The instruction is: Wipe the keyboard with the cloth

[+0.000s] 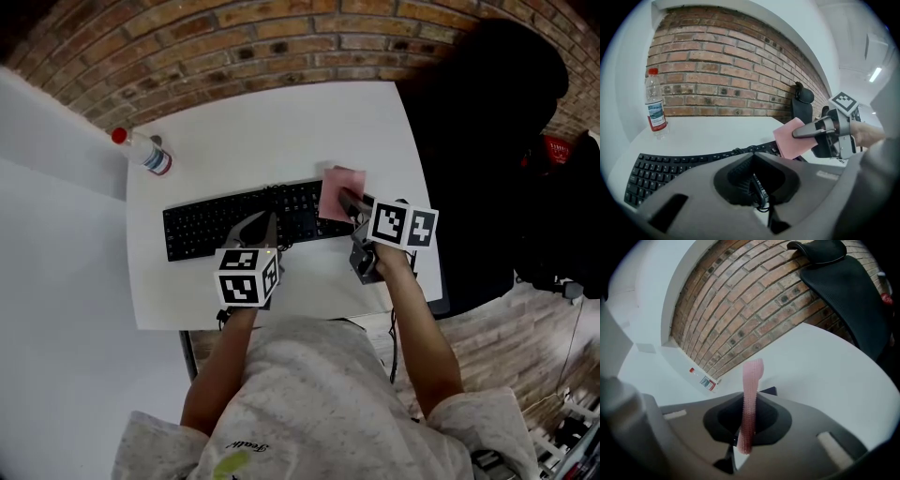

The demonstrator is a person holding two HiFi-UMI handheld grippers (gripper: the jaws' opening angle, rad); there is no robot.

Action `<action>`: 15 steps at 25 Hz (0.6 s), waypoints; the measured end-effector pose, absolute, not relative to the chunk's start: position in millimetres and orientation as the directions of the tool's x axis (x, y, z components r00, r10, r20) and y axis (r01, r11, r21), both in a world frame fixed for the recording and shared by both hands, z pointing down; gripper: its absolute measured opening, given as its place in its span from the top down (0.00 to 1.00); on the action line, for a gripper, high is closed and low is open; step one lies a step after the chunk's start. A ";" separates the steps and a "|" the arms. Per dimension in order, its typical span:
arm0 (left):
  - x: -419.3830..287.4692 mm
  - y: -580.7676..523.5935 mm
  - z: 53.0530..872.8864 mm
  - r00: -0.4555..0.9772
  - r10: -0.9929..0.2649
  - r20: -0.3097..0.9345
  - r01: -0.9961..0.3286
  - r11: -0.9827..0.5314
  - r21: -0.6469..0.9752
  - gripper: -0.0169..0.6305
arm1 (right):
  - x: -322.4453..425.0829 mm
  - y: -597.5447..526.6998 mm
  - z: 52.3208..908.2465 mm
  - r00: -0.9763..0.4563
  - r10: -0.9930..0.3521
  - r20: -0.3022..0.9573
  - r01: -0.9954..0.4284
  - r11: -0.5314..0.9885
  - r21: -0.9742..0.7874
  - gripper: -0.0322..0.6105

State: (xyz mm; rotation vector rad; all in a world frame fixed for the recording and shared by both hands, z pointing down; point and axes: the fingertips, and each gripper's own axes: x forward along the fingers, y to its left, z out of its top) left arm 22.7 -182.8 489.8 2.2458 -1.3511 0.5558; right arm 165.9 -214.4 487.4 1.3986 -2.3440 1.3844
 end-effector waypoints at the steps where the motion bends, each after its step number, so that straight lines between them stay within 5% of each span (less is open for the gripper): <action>1: 19.6 -182.2 489.6 0.440 -0.708 0.553 -0.892 -0.414 0.179 0.99 | 163.0 -212.9 481.4 -0.579 -0.669 0.467 -0.734 0.178 -0.655 0.92; 15: -72.5 -168.8 487.9 0.440 -0.721 0.535 -0.897 -0.383 0.222 0.99 | 60.9 -200.5 430.0 -0.600 -0.685 0.413 -0.735 0.268 -0.623 0.92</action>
